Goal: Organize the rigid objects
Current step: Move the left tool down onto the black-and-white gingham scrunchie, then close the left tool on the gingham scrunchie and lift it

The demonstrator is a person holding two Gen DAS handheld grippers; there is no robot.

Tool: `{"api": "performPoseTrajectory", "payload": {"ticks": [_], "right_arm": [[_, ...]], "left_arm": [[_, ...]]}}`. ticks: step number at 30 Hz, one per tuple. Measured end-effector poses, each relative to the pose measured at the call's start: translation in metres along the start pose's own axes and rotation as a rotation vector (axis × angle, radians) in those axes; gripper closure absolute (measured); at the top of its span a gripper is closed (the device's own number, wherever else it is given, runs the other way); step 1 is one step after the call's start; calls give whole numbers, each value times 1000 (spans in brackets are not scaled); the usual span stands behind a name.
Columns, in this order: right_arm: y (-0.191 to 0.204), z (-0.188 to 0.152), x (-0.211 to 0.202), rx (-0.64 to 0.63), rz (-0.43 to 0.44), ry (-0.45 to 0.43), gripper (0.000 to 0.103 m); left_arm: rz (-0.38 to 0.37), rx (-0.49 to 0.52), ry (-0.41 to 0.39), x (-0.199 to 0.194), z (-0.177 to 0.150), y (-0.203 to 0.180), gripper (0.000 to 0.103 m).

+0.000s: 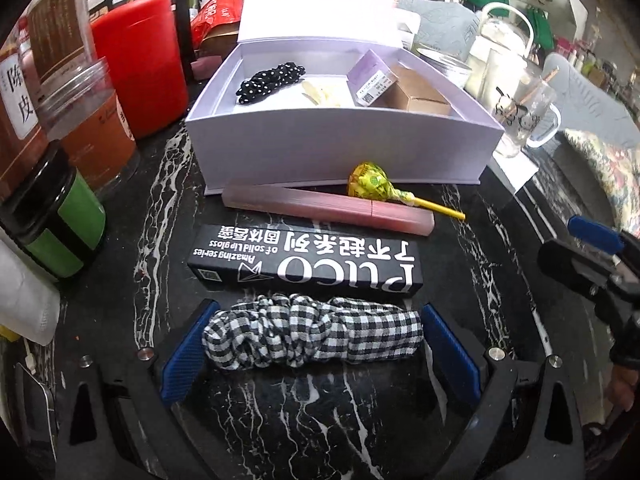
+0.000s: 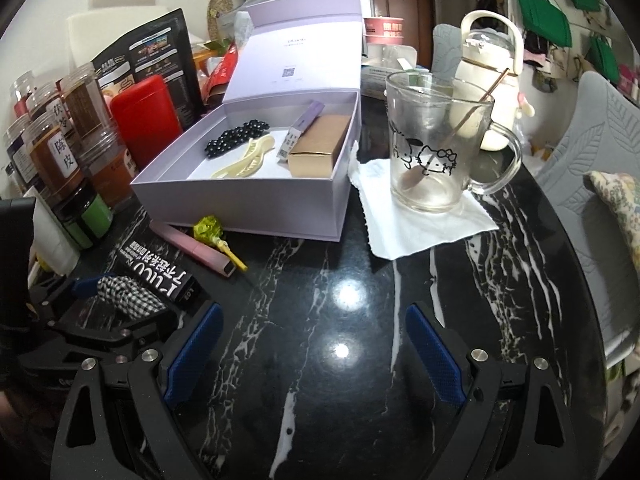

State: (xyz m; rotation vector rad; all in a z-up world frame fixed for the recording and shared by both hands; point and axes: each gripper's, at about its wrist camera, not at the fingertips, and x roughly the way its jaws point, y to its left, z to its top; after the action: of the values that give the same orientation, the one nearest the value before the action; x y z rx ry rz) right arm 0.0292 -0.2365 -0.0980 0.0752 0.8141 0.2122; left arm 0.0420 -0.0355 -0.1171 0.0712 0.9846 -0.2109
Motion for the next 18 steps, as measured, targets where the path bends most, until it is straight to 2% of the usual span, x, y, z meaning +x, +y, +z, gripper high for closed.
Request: {"api": "performPoseTrajectory", "payload": {"ticks": [11, 18], "right_arm": [[-4, 0, 0, 37, -2, 10, 9], [-3, -1, 0, 41, 7, 17, 9]], "left_arm": [[6, 21, -27, -2, -5, -3, 3], [-19, 5, -26, -6, -5, -2, 4]]}}
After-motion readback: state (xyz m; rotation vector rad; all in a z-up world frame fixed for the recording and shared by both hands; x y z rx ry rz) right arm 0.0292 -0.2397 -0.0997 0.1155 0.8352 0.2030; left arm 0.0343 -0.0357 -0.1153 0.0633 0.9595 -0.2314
